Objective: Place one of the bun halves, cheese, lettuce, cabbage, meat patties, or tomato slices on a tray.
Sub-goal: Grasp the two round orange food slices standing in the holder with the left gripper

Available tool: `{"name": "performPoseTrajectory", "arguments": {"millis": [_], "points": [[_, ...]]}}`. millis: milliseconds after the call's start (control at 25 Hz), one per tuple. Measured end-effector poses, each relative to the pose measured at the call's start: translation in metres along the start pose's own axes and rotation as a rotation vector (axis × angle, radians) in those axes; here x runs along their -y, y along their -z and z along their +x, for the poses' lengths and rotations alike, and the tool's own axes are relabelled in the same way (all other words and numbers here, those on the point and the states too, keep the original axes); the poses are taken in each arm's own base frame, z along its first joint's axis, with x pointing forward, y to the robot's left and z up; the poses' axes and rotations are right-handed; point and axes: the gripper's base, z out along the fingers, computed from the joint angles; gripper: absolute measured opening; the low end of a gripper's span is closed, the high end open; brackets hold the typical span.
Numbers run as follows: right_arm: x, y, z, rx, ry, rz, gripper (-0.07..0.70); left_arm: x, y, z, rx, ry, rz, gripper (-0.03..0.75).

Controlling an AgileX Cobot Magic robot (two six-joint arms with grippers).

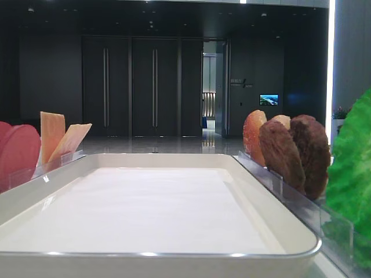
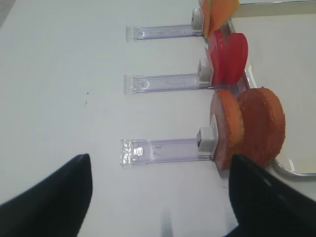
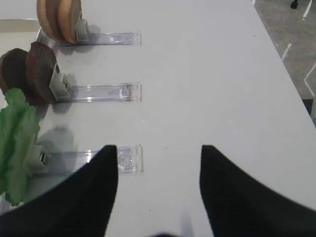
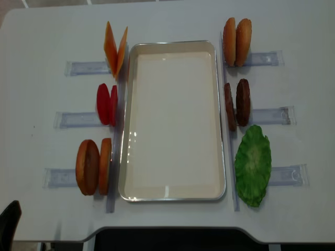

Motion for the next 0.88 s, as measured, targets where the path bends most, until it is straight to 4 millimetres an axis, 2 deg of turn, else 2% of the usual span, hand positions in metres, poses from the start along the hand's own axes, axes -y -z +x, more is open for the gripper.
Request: {"name": "performPoseTrajectory", "arguments": {"millis": [320,480,720,880], "points": [[0.000,0.000,0.000,0.000,0.000,0.000,0.363,0.000,0.000,0.000,0.000,0.000,0.000,0.658],[0.000,0.000,0.000,0.000,0.000,0.000,0.363,0.000,0.001,-0.001,-0.008,0.000,0.000,0.624],[0.000,0.000,0.000,0.000,0.000,0.000,0.363,-0.001,-0.002,-0.016,-0.088,0.020,0.003,0.602],[0.000,0.000,0.000,0.000,0.000,0.000,0.363,-0.001,-0.014,-0.021,-0.215,0.061,0.004,0.601]]}}
